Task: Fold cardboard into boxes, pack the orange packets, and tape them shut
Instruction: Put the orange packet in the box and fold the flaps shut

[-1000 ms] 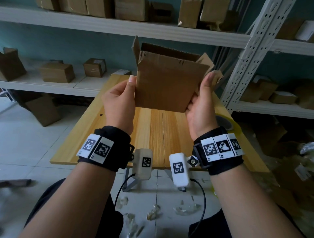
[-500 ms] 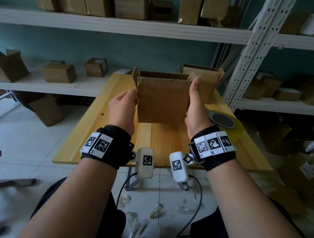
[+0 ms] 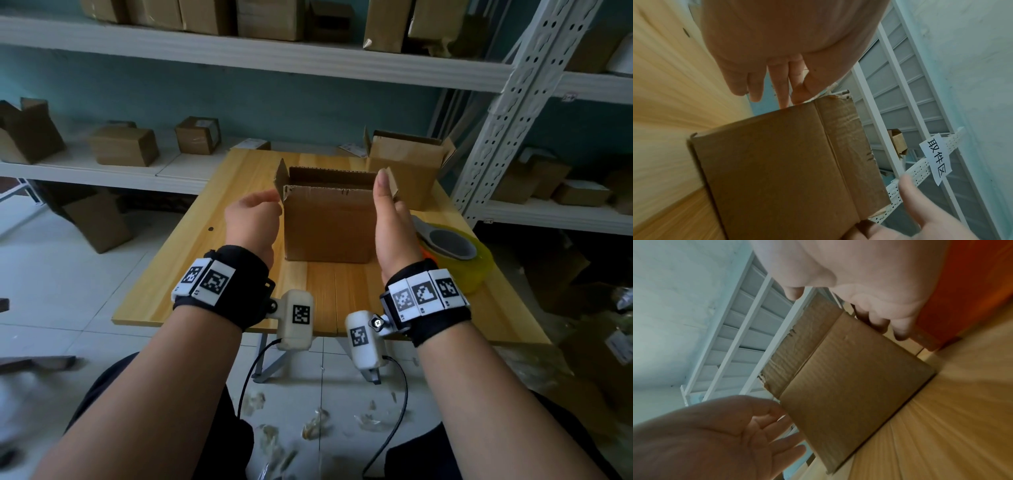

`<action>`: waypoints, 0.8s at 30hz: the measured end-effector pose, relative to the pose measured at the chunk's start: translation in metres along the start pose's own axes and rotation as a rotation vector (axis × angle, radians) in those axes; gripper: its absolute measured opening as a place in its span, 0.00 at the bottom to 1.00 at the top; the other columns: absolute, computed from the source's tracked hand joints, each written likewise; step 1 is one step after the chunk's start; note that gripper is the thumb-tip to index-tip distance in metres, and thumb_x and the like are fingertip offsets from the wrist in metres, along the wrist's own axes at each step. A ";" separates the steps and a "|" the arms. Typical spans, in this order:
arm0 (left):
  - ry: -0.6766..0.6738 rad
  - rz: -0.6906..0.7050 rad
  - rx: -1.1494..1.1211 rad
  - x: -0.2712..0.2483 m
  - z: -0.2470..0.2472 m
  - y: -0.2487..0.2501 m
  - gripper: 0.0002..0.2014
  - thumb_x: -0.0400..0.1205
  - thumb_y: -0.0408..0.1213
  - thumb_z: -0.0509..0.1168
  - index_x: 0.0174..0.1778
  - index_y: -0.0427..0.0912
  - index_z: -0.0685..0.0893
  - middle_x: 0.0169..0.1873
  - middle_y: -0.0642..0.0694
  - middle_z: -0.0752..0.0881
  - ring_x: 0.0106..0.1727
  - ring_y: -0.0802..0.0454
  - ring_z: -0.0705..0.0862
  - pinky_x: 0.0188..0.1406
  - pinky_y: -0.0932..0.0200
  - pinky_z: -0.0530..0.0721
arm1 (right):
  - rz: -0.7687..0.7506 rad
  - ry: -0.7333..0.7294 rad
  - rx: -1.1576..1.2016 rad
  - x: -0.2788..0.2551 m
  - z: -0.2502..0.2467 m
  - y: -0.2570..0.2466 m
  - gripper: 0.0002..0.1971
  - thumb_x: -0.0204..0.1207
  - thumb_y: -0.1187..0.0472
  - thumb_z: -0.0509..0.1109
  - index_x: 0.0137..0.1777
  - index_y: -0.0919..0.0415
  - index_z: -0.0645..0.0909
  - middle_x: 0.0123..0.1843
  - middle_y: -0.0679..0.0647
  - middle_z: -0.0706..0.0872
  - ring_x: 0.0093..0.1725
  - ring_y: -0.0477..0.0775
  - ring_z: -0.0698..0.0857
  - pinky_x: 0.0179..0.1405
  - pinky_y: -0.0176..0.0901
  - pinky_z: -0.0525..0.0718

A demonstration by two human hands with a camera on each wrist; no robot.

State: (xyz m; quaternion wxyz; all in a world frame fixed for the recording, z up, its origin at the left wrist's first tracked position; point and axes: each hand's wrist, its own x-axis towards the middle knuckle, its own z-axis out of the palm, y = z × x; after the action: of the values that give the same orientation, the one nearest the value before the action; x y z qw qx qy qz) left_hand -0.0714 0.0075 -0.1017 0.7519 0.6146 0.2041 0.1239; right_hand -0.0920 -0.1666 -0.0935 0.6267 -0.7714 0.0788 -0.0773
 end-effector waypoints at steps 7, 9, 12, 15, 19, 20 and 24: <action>-0.017 -0.003 -0.104 -0.001 -0.011 0.009 0.11 0.89 0.32 0.63 0.55 0.51 0.90 0.59 0.49 0.92 0.65 0.53 0.87 0.77 0.48 0.83 | -0.099 0.090 0.023 0.001 -0.015 -0.003 0.36 0.85 0.26 0.53 0.81 0.51 0.74 0.74 0.48 0.83 0.70 0.49 0.81 0.59 0.40 0.75; -0.027 -0.009 -0.138 -0.001 -0.015 0.011 0.09 0.91 0.35 0.64 0.61 0.48 0.89 0.59 0.49 0.92 0.64 0.53 0.88 0.75 0.50 0.84 | -0.124 0.108 0.050 0.003 -0.019 0.000 0.34 0.84 0.25 0.54 0.77 0.49 0.76 0.69 0.46 0.84 0.67 0.47 0.82 0.66 0.46 0.79; -0.043 -0.001 -0.159 -0.001 -0.023 0.013 0.10 0.92 0.36 0.65 0.66 0.43 0.88 0.60 0.47 0.92 0.63 0.52 0.90 0.72 0.52 0.87 | -0.158 0.116 0.105 0.005 -0.026 0.004 0.43 0.74 0.15 0.56 0.78 0.44 0.75 0.74 0.43 0.84 0.74 0.47 0.81 0.81 0.60 0.75; -0.066 0.010 -0.164 -0.001 -0.034 0.015 0.11 0.91 0.36 0.63 0.67 0.41 0.87 0.60 0.45 0.93 0.62 0.50 0.91 0.70 0.51 0.88 | -0.159 0.139 0.156 0.011 -0.036 0.007 0.52 0.68 0.11 0.54 0.85 0.44 0.71 0.83 0.46 0.78 0.82 0.51 0.77 0.84 0.65 0.72; -0.051 0.016 -0.190 0.004 -0.050 0.019 0.12 0.89 0.37 0.63 0.64 0.41 0.88 0.58 0.44 0.94 0.60 0.48 0.94 0.69 0.48 0.89 | -0.157 0.159 0.187 0.014 -0.048 0.010 0.52 0.72 0.14 0.53 0.88 0.46 0.69 0.86 0.50 0.76 0.82 0.55 0.77 0.81 0.60 0.76; -0.052 0.018 -0.196 0.005 -0.053 0.020 0.12 0.89 0.37 0.64 0.64 0.40 0.88 0.58 0.44 0.95 0.60 0.48 0.94 0.69 0.48 0.90 | -0.154 0.161 0.198 0.014 -0.051 0.010 0.51 0.73 0.15 0.53 0.88 0.48 0.69 0.85 0.51 0.76 0.82 0.55 0.78 0.79 0.56 0.77; -0.063 0.026 -0.198 0.005 -0.060 0.024 0.13 0.89 0.39 0.64 0.64 0.40 0.88 0.57 0.44 0.95 0.59 0.48 0.95 0.67 0.48 0.91 | -0.154 0.162 0.234 0.018 -0.058 0.014 0.44 0.81 0.22 0.53 0.88 0.50 0.69 0.85 0.53 0.76 0.81 0.56 0.79 0.75 0.51 0.78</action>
State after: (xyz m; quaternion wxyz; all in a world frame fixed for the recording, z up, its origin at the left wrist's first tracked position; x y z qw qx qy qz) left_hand -0.0931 0.0674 -0.0891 0.8132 0.5436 0.1588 0.1338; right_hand -0.0870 -0.2290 -0.0948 0.6961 -0.6881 0.0598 -0.1957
